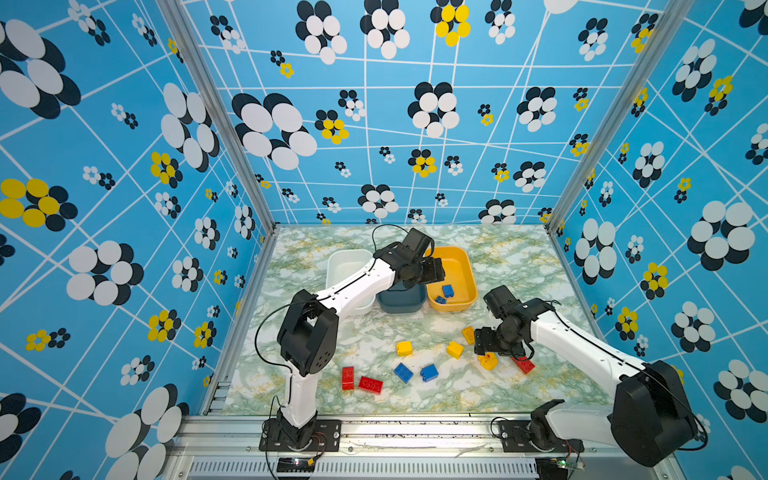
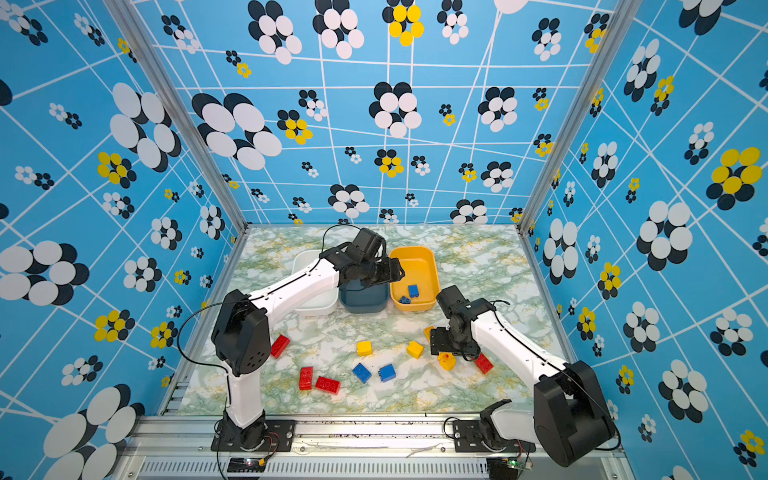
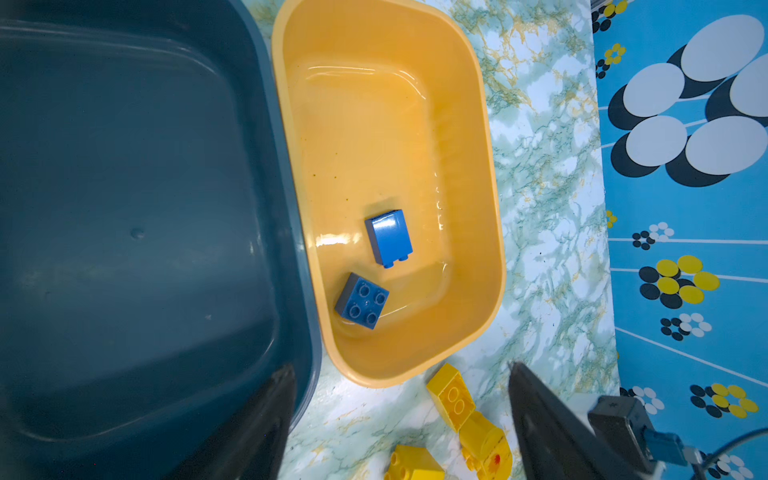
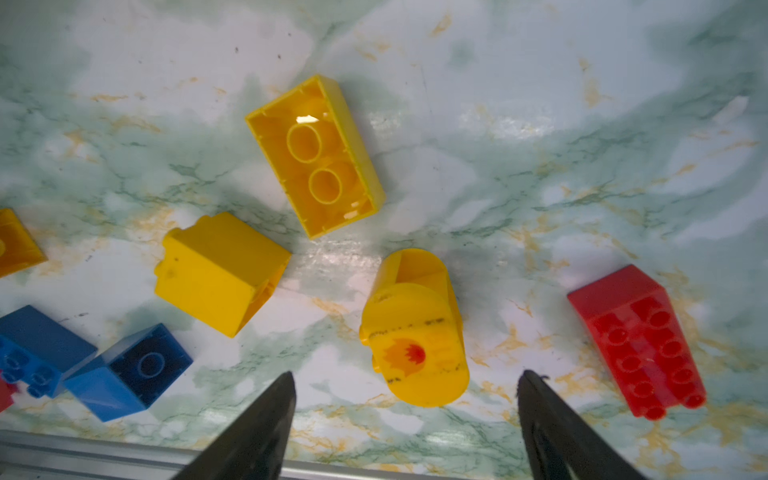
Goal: Sort the legos into containers by color
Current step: 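Grasp the round yellow brick with the right gripper while the left gripper withdraws, then carry the round yellow brick over the teal bin with the right gripper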
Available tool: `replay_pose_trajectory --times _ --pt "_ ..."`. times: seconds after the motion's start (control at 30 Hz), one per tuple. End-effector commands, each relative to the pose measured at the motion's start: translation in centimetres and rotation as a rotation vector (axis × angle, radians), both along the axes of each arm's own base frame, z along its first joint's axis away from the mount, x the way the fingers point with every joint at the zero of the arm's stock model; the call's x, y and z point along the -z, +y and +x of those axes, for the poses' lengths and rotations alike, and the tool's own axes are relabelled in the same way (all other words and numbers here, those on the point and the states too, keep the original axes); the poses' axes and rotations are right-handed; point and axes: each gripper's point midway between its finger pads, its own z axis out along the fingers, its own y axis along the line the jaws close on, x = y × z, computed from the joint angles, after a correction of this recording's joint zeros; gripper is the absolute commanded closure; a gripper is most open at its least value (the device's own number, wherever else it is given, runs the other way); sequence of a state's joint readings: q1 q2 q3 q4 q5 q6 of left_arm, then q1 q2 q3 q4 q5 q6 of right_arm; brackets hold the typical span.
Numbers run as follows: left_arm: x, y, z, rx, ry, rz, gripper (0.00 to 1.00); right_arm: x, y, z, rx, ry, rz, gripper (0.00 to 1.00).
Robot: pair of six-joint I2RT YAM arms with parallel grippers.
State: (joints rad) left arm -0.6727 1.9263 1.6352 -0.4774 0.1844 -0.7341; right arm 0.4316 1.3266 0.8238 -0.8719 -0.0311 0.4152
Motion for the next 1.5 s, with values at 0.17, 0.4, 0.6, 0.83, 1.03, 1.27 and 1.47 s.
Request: replay_pose_trajectory --times 0.17,0.4,0.6,0.83,1.03,1.27,1.47 --pt "-1.3 2.1 -2.5 0.009 -0.015 -0.023 0.15 2.3 -0.2 -0.8 -0.003 0.045 -0.056 0.23" --pt "-1.0 3.5 -4.0 -0.004 -0.006 -0.027 0.12 3.6 -0.1 -0.8 -0.008 0.071 -0.074 0.25" --pt "-0.8 4.1 -4.8 0.002 -0.002 -0.025 0.10 4.0 0.1 -0.1 -0.022 0.076 -0.094 0.33" --pt "-0.5 5.6 -5.9 -0.016 0.001 -0.021 0.06 4.1 0.4 0.0 -0.023 0.080 -0.098 0.48" --pt "-0.6 7.3 -6.4 -0.042 -0.001 -0.025 0.04 3.2 0.4 -0.4 -0.009 0.072 -0.100 0.59" --pt "-0.8 10.8 -6.7 -0.102 -0.009 -0.032 0.03 -0.9 1.1 0.4 0.021 -0.010 -0.078 0.64" --pt "-0.8 14.1 -7.3 -0.152 -0.010 -0.027 0.02 -4.7 4.1 2.8 -0.007 -0.101 -0.039 0.65"
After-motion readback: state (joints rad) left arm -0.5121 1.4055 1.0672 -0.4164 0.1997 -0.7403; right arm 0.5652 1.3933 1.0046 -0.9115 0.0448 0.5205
